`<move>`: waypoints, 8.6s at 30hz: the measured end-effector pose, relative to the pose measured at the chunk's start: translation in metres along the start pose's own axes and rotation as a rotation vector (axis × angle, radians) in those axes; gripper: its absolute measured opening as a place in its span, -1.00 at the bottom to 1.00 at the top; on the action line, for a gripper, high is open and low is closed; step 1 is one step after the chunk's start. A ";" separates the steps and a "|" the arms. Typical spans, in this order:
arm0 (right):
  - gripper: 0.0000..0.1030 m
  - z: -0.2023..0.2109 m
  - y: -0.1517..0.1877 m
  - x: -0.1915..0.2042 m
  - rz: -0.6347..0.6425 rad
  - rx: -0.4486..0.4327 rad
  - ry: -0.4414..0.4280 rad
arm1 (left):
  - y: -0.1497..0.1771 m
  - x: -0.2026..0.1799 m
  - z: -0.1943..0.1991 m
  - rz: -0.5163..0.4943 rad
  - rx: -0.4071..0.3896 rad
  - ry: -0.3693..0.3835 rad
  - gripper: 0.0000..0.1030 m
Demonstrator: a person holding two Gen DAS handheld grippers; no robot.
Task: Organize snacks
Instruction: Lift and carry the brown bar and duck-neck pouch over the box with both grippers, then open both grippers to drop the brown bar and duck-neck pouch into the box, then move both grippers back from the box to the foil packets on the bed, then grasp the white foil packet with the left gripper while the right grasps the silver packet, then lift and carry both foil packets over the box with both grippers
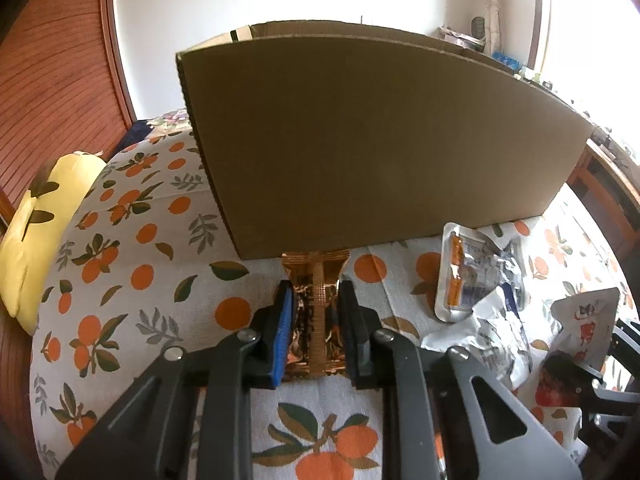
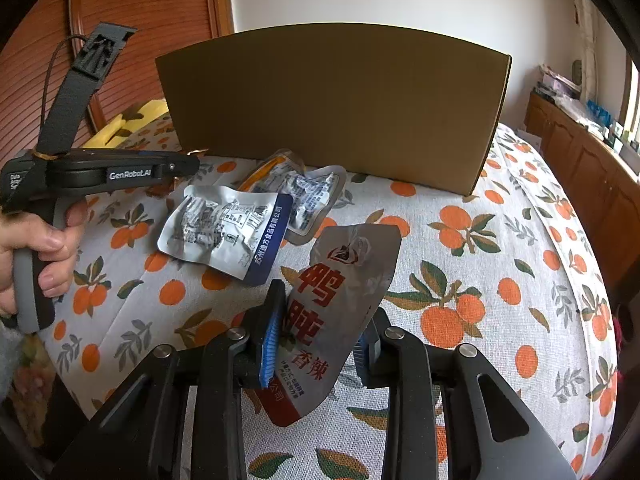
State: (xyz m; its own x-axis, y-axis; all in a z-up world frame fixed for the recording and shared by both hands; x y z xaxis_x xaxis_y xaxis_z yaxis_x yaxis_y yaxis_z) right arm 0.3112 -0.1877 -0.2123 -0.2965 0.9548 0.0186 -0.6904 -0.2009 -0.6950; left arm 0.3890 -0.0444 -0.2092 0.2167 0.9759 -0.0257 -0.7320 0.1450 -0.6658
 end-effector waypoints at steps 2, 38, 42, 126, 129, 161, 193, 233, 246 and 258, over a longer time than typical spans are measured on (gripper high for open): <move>-0.44 0.000 0.000 0.000 0.000 0.000 0.000 | 0.001 0.000 0.006 -0.003 -0.011 -0.002 -0.61; -0.63 0.033 -0.039 -0.028 -0.021 -0.076 -0.036 | -0.047 -0.018 0.072 -0.006 -0.220 0.075 -0.61; -0.63 0.038 -0.049 -0.030 -0.012 -0.094 -0.037 | -0.055 -0.018 0.077 -0.016 -0.238 0.078 -0.61; -0.34 0.005 -0.192 -0.057 0.015 -0.232 -0.033 | -0.149 -0.034 -0.007 -0.070 -0.284 0.101 -0.14; -0.34 0.018 -0.186 -0.057 0.019 -0.229 -0.008 | -0.148 -0.036 -0.003 -0.083 -0.290 0.089 -0.14; -0.23 0.078 -0.094 -0.027 -0.020 -0.150 0.004 | -0.052 -0.066 0.079 -0.264 -0.260 0.121 0.22; -0.19 0.042 -0.045 -0.035 -0.098 -0.054 -0.047 | 0.034 -0.103 0.023 -0.403 0.155 0.343 0.30; 0.15 -0.048 -0.091 0.013 0.141 0.051 -0.228 | 0.038 -0.002 0.046 -0.225 0.097 0.264 0.11; 0.25 -0.061 -0.065 0.031 0.279 0.176 -0.228 | 0.047 0.019 0.051 -0.184 0.067 0.260 0.11; 0.14 -0.056 -0.055 0.031 0.242 0.149 -0.143 | 0.045 0.020 0.070 -0.137 0.036 0.202 0.11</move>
State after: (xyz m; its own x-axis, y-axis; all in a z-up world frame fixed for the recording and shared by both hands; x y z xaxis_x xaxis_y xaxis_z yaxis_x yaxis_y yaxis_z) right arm 0.3766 -0.1347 -0.2141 -0.5468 0.8368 -0.0265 -0.6739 -0.4587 -0.5791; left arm 0.3152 -0.0073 -0.1875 0.4379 0.8947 -0.0882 -0.7086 0.2831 -0.6463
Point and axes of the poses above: each gripper's, at about its wrist camera, not at the fingertips, and z roughly against the way its jaws point, x to its left, y to its underside, the point moved 10 cm from there along -z, roughly the way its jaws point, and after that the axes turned 1 degree about x, right-handed, at the moved point
